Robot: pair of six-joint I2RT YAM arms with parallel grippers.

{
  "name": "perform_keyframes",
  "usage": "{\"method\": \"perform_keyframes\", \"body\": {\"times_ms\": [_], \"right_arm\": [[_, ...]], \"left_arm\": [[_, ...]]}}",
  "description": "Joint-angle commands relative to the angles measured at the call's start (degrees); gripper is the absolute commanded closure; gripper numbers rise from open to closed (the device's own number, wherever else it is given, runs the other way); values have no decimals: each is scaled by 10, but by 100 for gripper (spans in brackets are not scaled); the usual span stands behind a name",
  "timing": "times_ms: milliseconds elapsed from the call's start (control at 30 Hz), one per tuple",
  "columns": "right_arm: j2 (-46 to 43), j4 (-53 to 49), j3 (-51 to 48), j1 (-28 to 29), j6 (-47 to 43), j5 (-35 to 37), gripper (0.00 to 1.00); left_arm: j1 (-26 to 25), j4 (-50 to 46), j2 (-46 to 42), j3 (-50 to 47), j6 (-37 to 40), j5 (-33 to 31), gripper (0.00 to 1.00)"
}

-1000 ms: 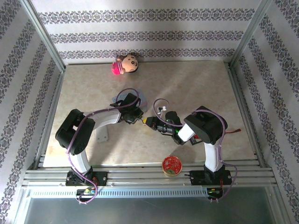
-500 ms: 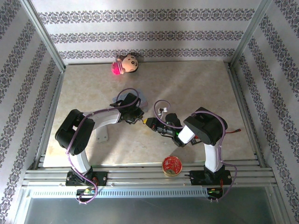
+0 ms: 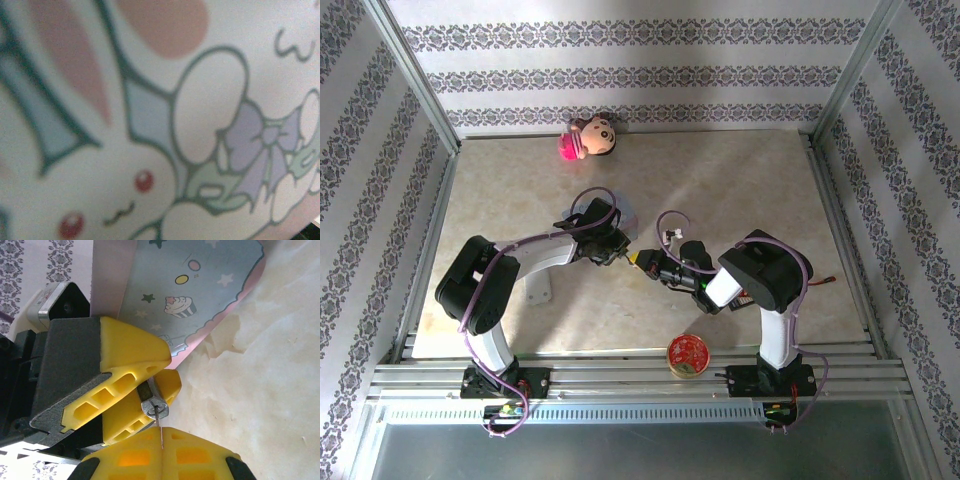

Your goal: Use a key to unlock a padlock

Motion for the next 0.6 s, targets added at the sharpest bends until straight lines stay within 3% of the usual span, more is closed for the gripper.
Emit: {"method": "perform_keyframes", "body": {"times_ms": [0,567], "right_arm": [[-12,38,11,-12,9,37,100],[-32,2,-9,3,-16,67,100]], "left_arm": [[-29,-21,-23,2,8,102,93],[-28,15,-29,-18,-52,79,93]]}}
